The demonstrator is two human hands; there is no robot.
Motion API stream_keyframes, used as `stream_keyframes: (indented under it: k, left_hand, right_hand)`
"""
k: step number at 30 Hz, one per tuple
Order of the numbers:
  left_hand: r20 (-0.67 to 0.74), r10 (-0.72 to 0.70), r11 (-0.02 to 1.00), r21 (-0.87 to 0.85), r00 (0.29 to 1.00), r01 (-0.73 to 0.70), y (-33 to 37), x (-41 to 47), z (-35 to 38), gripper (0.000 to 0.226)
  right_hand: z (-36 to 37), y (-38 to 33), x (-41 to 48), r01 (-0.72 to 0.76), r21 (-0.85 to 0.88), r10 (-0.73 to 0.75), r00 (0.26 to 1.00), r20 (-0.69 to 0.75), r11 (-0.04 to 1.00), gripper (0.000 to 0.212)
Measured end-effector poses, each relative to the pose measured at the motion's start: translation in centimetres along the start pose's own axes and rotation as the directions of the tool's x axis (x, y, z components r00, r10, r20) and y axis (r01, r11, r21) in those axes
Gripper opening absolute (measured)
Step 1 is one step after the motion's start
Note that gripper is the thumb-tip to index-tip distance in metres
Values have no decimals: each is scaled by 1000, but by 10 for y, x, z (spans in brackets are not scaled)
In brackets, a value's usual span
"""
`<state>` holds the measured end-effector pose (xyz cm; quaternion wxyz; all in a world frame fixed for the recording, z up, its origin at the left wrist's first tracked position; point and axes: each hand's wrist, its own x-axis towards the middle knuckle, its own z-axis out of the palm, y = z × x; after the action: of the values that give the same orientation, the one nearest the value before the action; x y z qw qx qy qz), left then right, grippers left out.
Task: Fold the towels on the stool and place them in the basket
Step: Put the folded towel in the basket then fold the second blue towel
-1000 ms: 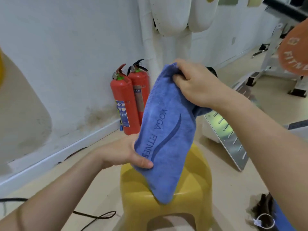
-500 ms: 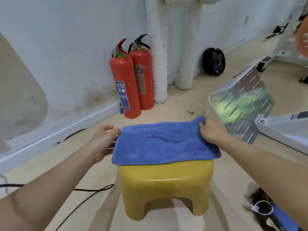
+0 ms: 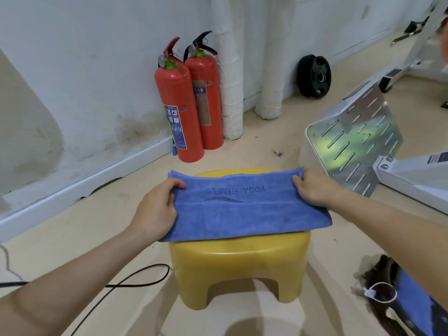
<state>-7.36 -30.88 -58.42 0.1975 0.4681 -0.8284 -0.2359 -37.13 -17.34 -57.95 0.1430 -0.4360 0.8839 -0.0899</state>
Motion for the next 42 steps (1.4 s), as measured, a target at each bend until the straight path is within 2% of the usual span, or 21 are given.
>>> stream_keyframes:
  k: [3,6,8,11,14,16,19,22,27,30,33,38,40,42]
  left_hand:
    - [106,-144,985,-82,984,153,4,3,-8,44]
    - [114,-295,934,-176,949,312,4,14,-13,45]
    - [100,-357,895,-249,929,371,3,21,-14,43]
    - [108,-367,860,-339,924,381,-1,24,-9,22]
    - [71,-329,870,-366,942,332,-6,23,-6,8]
    - [-27,-259,931,-272,965,242,-11,25,-8,5]
    - [-142,-78,997,1,987,78,-13,27,-11,9]
    - [-155,-38,999,-13,987,37,-11,27,-10,11]
    - [-141,-210,945,-284,967,164,-17,33,-6,14]
    - [-134,-249,924,-329,959,194,-19,36,-4,14]
    - [-133,-253,928,-312,958,202,-19,39,-1,14]
    - [-118,-220,965,-171,968,198,-19,40,3,5]
    - [-76,-246,965,-115,966,237,-21,38,2,21]
    - [34,-292,947,-129,956,294,-22,36,0,40]
  right_hand:
    - [-4,0,-1,-5,-120,-13,988,-153,993,28]
    - [-6,-7,0,49,-12,-51,943,-329,999,20]
    - [-6,-10,2,96,53,-71,929,-364,994,21]
    - [-4,-12,4,139,144,-85,941,-329,980,14]
    - [-8,-6,9,97,322,-11,966,-259,942,21]
    - [-11,-1,11,41,491,60,980,-189,870,14]
    - [-12,4,12,-33,632,122,988,-99,775,17]
    - [-7,5,12,-1,640,102,987,-121,768,18]
    - [-1,3,14,39,665,66,989,-132,746,20]
    - [3,2,15,-8,627,74,994,-79,779,22]
    - [7,-2,13,-51,577,97,994,-50,815,22]
    - [10,-4,15,-9,542,109,982,-152,840,19]
    - [6,-6,15,-46,598,144,983,-117,800,16]
    - [-3,-6,11,-170,695,185,981,54,699,26]
